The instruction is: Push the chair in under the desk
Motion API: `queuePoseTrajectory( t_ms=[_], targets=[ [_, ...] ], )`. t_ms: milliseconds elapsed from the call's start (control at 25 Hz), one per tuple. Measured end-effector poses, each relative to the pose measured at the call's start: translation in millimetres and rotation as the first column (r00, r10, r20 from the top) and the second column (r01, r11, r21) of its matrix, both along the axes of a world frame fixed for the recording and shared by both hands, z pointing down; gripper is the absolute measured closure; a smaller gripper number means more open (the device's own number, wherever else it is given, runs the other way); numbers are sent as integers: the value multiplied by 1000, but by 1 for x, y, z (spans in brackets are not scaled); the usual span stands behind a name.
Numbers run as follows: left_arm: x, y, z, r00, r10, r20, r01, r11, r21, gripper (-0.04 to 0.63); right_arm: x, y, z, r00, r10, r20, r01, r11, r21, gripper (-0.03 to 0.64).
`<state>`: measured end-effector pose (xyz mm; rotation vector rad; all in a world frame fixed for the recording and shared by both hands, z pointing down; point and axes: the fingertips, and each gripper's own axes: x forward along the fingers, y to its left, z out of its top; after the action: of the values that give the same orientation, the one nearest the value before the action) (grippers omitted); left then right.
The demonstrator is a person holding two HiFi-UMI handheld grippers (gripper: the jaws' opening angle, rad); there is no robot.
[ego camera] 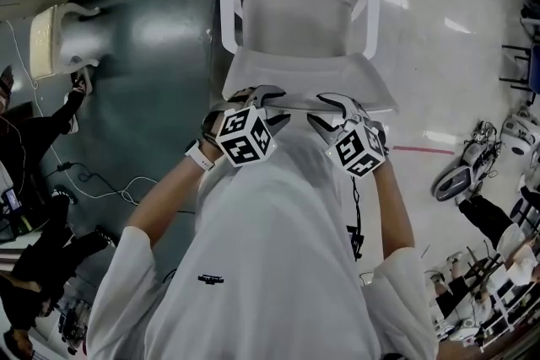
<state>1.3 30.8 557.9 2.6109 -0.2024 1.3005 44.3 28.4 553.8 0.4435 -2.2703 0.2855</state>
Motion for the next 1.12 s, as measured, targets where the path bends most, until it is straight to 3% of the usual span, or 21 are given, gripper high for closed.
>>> queuePoseTrajectory(
  t_ms=[320,440,680,1120],
  targets=[
    [-3,6,17,990,94,103,-96,995,21,423,-1,7,18,988,-78,-132,82,996,28,434],
    [-6,4,20,985,96,143,-102,994,36,469,-2,8,25,969,-135,-208,149,988,51,488],
    [-1,3,23,984,97,147,-96,995,-19,469,1,8,28,967,-157,-199,168,985,39,491],
    [0,-20,23,987,82,141,-91,994,57,468,3,-15,28,971,-113,-209,134,987,88,492]
  ],
)
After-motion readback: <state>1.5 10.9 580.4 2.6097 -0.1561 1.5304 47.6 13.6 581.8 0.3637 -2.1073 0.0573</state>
